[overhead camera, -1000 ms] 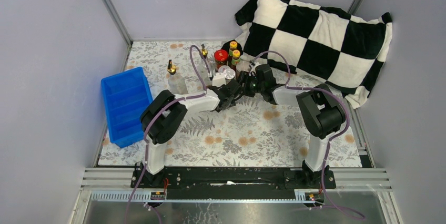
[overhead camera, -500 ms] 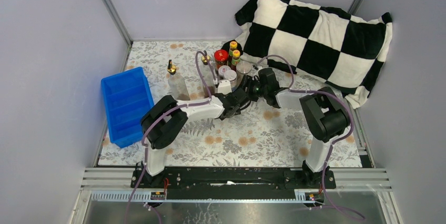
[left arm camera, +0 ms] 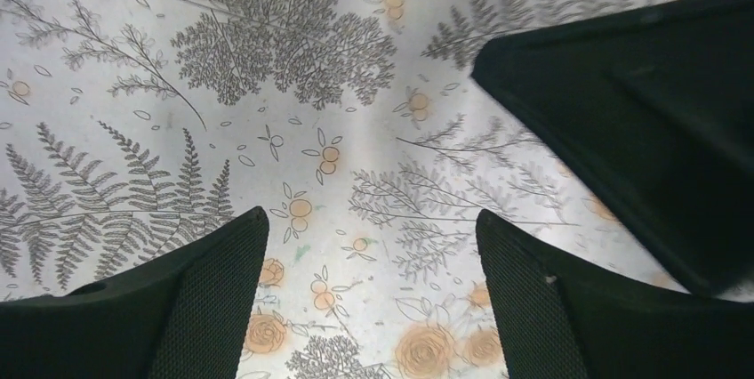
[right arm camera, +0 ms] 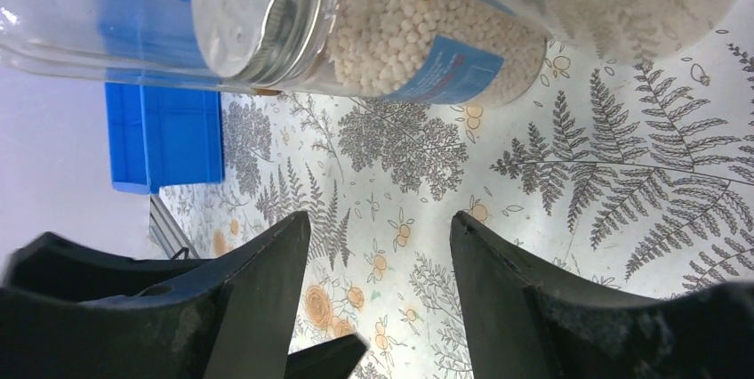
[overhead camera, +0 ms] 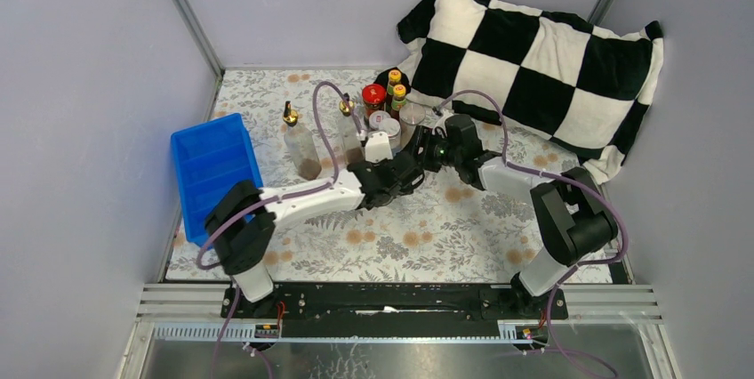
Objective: Organize the condiment bottles
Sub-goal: Move the bottle to the center of the board, then pick up the storage box at the corner of the board.
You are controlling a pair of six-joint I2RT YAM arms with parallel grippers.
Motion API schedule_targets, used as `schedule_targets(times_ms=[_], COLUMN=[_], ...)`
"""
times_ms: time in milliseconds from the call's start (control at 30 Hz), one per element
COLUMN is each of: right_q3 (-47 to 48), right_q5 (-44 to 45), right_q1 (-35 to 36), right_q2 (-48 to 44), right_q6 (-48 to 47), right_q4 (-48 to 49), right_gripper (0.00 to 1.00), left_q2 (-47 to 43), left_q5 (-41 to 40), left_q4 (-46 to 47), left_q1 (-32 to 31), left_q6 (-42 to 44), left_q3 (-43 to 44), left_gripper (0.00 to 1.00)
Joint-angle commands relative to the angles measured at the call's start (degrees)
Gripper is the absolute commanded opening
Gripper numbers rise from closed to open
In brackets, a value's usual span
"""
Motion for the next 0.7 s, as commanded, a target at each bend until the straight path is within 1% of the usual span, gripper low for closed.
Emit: schedule_targets(times_ms=[0, 67, 200, 300, 367, 467, 500, 667], right_q3=[-0.8, -1.1, -2.1, -2.6, -2.6, -2.4, -2.2, -0.3], right_q5=[-2.0, -2.4, -3.5, -4.6, -4.9, -5.6, -6.0, -8.0], right_q1=[0.7, 0.6, 0.7, 0.7, 0.7, 0.7, 0.7, 0.7], right_q2=[-3.6, -4.7, -8.8, -12.3, -14.5, -17.3, -18.2, -20.6], right_q6=[-0.9, -1.5, -3.6, -6.2, -8.1, -9.8, -10.1, -11.8], right_q4=[-1.8, -2.7, -6.3, -10.5, -13.5, -16.4, -17.2, -20.6], right_gripper=[0.67, 0.67, 0.67, 0.67, 0.67, 0.67, 0.67, 0.67], left_q2=[-7.2, -11.0, -20.0, -25.1, -28.2, -32.1, -32.9, -34.6], left_q5=[-4.8, -6.4, -10.7, -13.2, -13.9, -14.7, -14.6, -14.3], left_q4=[-3.0, -5.2, -12.3, -19.0, -21.4, -23.7, -24.0, -24.0], left_q1=[-1.3, -1.7, -1.7, -0.4, 1.6, 6.6, 9.3, 18.2], left_q6=[1.2, 2.2, 3.3, 1.9, 1.5, 0.8, 0.9, 1.0], left_q3=[-0.1, 0.0, 0.1, -0.3, -1.6, -4.9, -6.3, -12.0], left_gripper=[0.93, 0.98, 0.99, 0.99, 0.99, 0.99, 0.99, 0.99])
